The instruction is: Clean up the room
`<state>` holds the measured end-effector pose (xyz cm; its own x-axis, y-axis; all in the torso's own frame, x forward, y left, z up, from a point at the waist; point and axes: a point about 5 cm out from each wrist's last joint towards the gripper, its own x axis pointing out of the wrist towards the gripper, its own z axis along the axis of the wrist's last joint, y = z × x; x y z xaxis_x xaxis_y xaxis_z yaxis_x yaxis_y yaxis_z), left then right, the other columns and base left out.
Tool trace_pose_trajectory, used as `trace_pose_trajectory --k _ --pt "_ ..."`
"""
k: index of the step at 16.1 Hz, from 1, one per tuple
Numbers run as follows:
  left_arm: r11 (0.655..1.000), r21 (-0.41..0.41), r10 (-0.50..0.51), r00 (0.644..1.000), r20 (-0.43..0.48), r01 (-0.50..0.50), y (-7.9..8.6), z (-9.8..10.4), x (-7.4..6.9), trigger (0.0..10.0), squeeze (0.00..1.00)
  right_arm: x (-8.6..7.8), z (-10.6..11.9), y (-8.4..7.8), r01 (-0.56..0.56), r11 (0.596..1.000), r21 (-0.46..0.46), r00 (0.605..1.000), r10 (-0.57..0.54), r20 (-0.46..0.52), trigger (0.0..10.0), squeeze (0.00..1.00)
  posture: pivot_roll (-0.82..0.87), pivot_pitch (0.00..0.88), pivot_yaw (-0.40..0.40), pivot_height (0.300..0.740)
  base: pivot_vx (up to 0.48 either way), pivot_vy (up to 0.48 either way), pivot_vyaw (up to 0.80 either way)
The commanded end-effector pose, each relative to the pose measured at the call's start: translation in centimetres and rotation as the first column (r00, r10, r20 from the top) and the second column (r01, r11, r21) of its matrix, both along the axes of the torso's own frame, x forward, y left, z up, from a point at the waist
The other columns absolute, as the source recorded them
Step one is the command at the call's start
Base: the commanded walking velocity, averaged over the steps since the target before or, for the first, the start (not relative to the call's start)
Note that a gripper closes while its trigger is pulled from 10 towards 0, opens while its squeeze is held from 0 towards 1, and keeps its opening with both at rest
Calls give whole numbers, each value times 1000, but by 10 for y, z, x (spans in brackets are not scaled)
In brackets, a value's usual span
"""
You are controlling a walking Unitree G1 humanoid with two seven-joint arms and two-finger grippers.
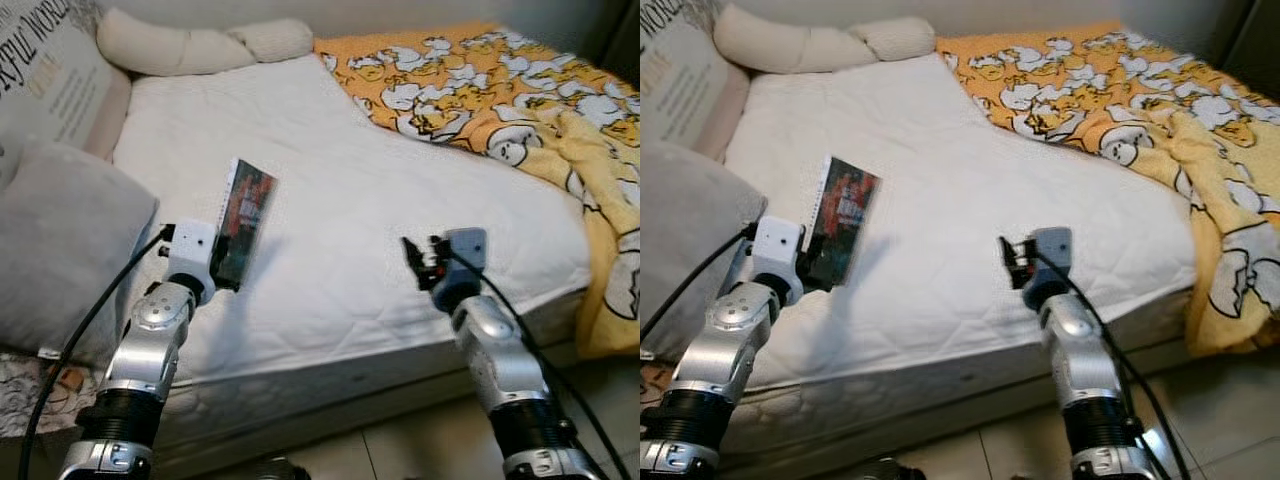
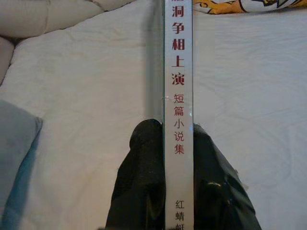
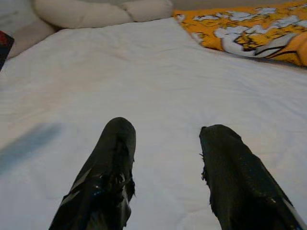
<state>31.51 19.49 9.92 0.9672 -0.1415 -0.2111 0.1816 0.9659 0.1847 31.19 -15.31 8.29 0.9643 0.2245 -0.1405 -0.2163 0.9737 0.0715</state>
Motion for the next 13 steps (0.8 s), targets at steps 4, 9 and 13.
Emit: trace_pose_trajectory --k 4,9,13 --pt "1000 -13 -1 998 70 2 3 15 4 10000 0 0 4 2 -26 1000 -5 999 26 20 10000 0 -15 0 71 740 0 0 0" --pt "1000 -18 1 998 69 0 3 16 4 10000 0 -1 4 5 -70 995 -69 997 72 25 10000 0 -15 0 71 740 0 0 320" --pt "1000 -18 12 998 65 -11 6 16 4 10000 0 -1 3 4 -68 997 -46 997 69 18 10000 0 -15 0 73 740 251 0 200"
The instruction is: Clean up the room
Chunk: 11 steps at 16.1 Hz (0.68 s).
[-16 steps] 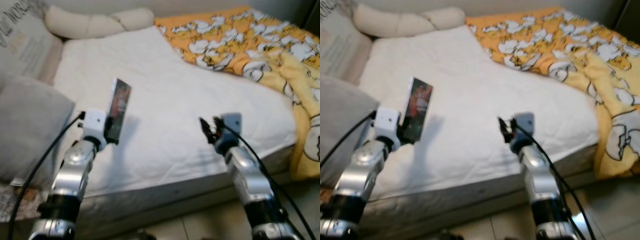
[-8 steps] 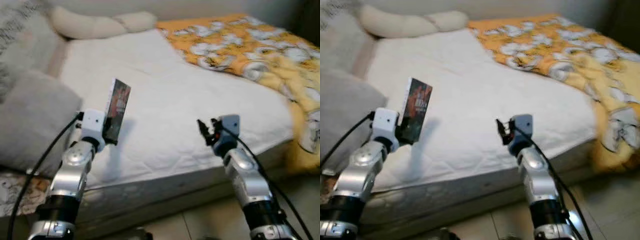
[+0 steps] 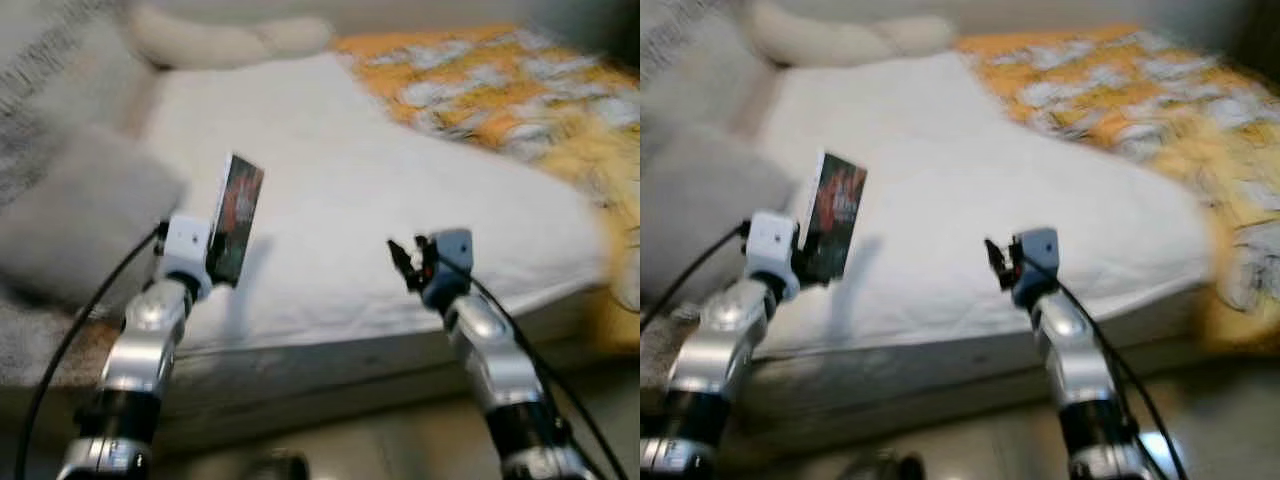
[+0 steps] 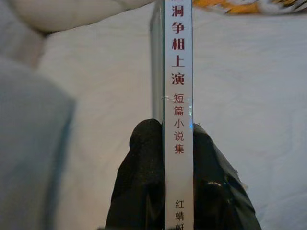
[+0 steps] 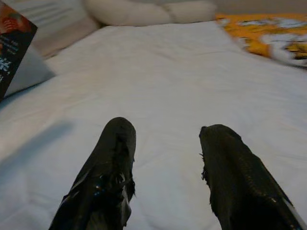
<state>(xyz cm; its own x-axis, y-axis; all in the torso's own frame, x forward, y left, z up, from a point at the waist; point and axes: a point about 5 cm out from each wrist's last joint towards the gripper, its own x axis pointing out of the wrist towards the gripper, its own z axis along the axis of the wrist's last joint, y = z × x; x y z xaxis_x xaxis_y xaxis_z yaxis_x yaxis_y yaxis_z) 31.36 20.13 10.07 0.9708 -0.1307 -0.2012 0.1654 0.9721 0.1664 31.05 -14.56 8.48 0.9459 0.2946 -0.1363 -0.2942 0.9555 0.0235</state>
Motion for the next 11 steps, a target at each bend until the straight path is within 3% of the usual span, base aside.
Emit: trace_pose_trajectory --k 1,3,5,11 --pt "1000 3 -1 998 57 1 0 14 5 10000 0 0 2 -3 -14 1000 -24 1000 14 10 10000 0 -15 0 73 740 274 0 0" --pt "1000 3 0 998 56 0 0 14 6 10000 0 -1 1 0 -33 998 -48 999 34 9 10000 0 -14 0 73 740 289 0 256" --pt "1000 2 1 999 54 -1 0 14 6 10000 0 -1 0 0 -27 999 -47 1000 27 6 10000 0 -13 0 72 740 289 0 800" --pt "1000 3 4 999 50 -4 1 15 7 10000 0 1 0 -7 14 999 -34 1000 -14 1 10000 0 -9 0 70 740 289 0 0"
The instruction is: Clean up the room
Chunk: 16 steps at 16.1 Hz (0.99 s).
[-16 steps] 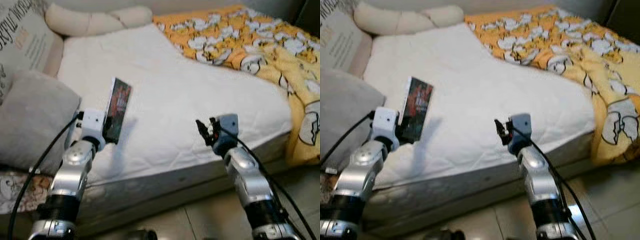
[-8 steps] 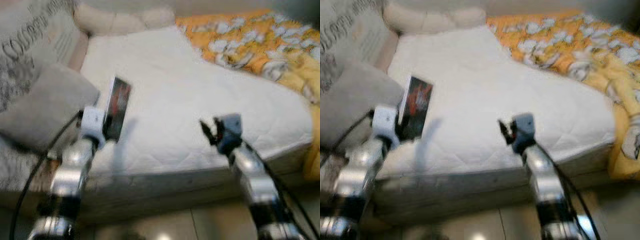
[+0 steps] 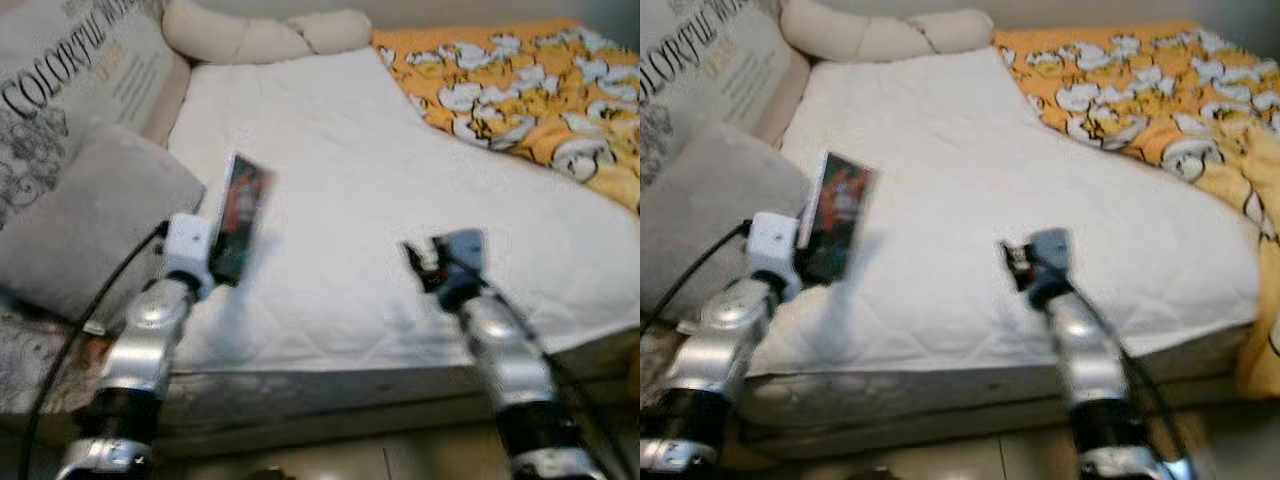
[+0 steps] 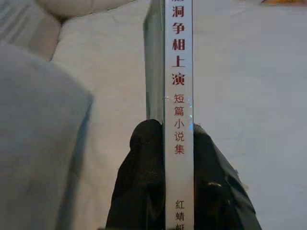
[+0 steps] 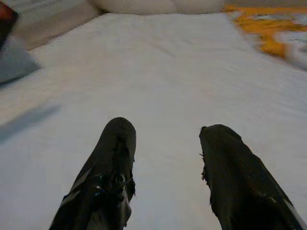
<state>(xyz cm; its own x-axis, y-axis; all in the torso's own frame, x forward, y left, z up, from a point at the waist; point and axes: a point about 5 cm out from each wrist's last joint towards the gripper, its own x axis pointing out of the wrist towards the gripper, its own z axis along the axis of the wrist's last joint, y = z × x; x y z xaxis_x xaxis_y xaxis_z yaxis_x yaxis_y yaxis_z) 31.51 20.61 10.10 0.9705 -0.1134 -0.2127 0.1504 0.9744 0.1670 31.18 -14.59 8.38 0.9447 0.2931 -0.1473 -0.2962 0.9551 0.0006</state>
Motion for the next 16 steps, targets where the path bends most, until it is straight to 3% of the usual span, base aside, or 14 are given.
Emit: trace_pose_trajectory --k 1,16 --pt "1000 2 -13 998 62 13 -4 15 6 10000 0 0 1 -7 16 1000 -10 1000 -16 4 10000 0 -9 0 70 740 289 0 0" --pt "1000 -9 11 998 57 -10 -1 16 7 10000 0 1 2 -18 12 999 -30 1000 -12 3 10000 0 0 0 67 740 289 0 0"
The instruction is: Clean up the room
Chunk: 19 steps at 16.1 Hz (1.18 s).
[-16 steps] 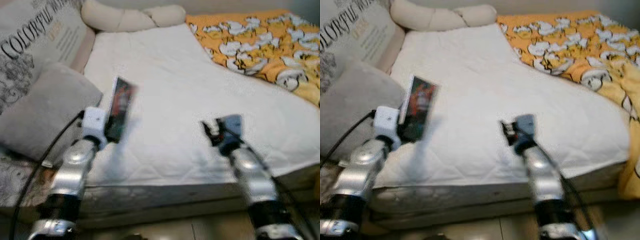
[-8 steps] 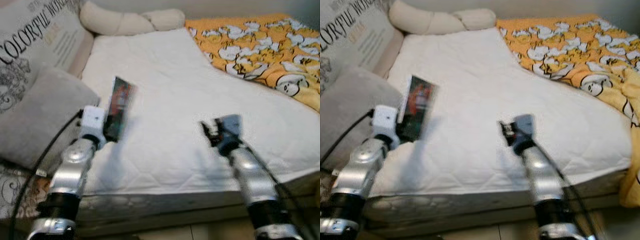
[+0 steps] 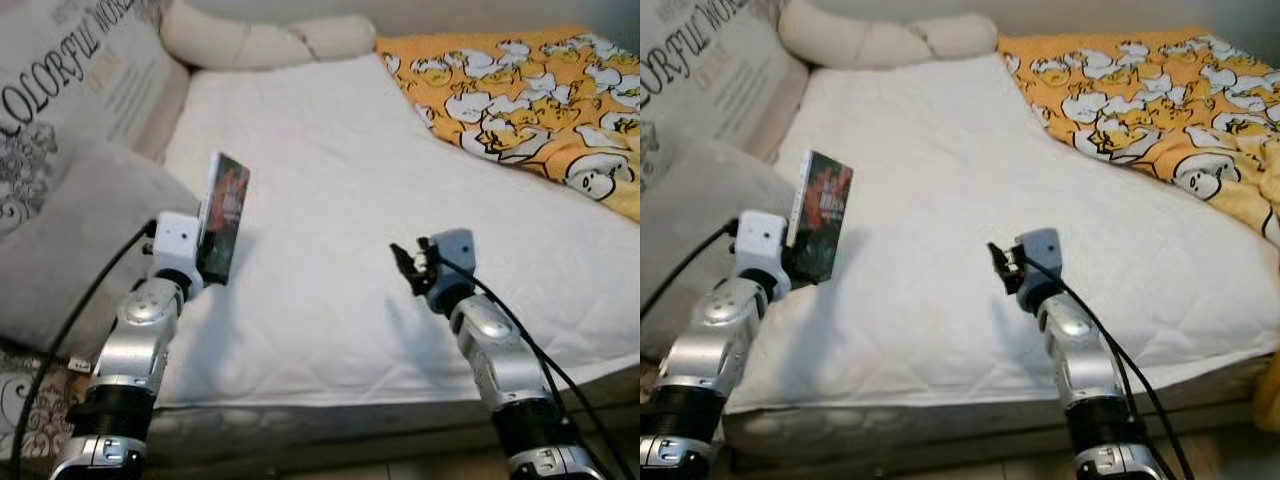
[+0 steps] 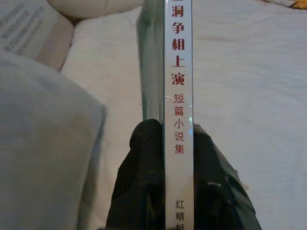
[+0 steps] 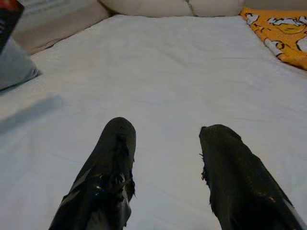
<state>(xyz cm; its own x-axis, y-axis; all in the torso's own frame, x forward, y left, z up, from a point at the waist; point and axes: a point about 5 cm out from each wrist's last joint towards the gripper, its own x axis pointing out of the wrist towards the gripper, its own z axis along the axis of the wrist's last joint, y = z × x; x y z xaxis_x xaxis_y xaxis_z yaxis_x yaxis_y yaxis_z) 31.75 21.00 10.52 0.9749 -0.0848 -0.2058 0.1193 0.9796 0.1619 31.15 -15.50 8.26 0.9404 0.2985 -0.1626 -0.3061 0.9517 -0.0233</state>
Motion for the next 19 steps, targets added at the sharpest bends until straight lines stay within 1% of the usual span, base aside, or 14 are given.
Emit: trace_pose_trajectory --k 1,5,7,8,9,12,13,14,15,16,17,18,19 --pt "1000 -5 -18 999 48 19 -5 11 4 10000 0 1 4 -10 23 1000 -3 1000 -23 12 10000 0 -3 0 68 740 289 0 0" --pt "1000 -17 -23 999 44 23 -7 10 6 10000 0 2 6 -11 22 1000 -4 1000 -22 18 10000 0 -12 0 70 740 289 0 0" --pt "1000 2 -25 999 31 25 -8 10 11 10000 0 1 9 -9 -5 1000 1 999 5 32 10000 0 -26 0 73 740 0 0 0" --pt "999 -14 -35 999 18 35 -9 10 16 10000 0 0 12 -7 -40 999 11 998 39 48 10000 0 -30 0 74 740 0 0 0" --pt "998 -45 -49 999 2 49 -11 11 20 10000 0 -1 17 -6 -81 996 26 995 79 61 10000 0 -43 0 81 740 0 0 0" --pt "975 -199 -109 993 -48 98 -20 17 38 10000 0 -1 32 -11 -192 980 61 979 187 84 10000 0 -56 0 90 740 0 0 0" --pt "959 -259 -140 988 -67 118 -25 18 42 10000 0 -3 34 -12 -219 974 64 973 214 83 10000 0 -64 0 97 740 0 0 0" --pt "920 -361 -199 975 -94 153 -33 19 46 10000 0 -6 35 -13 -268 962 57 962 264 70 10000 0 -75 0 104 740 0 0 0" --pt "882 -430 -258 961 -99 192 -41 19 49 10000 0 -10 36 -15 -300 952 52 953 297 56 10000 0 -87 0 109 740 0 0 0" --pt "847 -496 -286 951 -120 192 -46 17 52 10000 0 -13 37 -17 -327 942 71 945 325 45 10000 0 -102 0 116 740 0 0 0" --pt "827 -530 -299 945 -130 188 -49 15 53 10000 0 -15 39 -17 -346 935 81 938 344 39 10000 0 -108 0 117 740 0 0 0" --pt "792 -588 -319 933 -164 168 -55 9 54 10000 0 -23 41 -19 -405 910 84 914 406 17 10000 0 -139 0 122 740 0 0 0" --pt "770 -621 -327 925 -193 143 -58 3 54 10000 0 -30 42 -20 -447 892 71 893 449 -11 10000 0 -158 0 121 740 0 0 0"
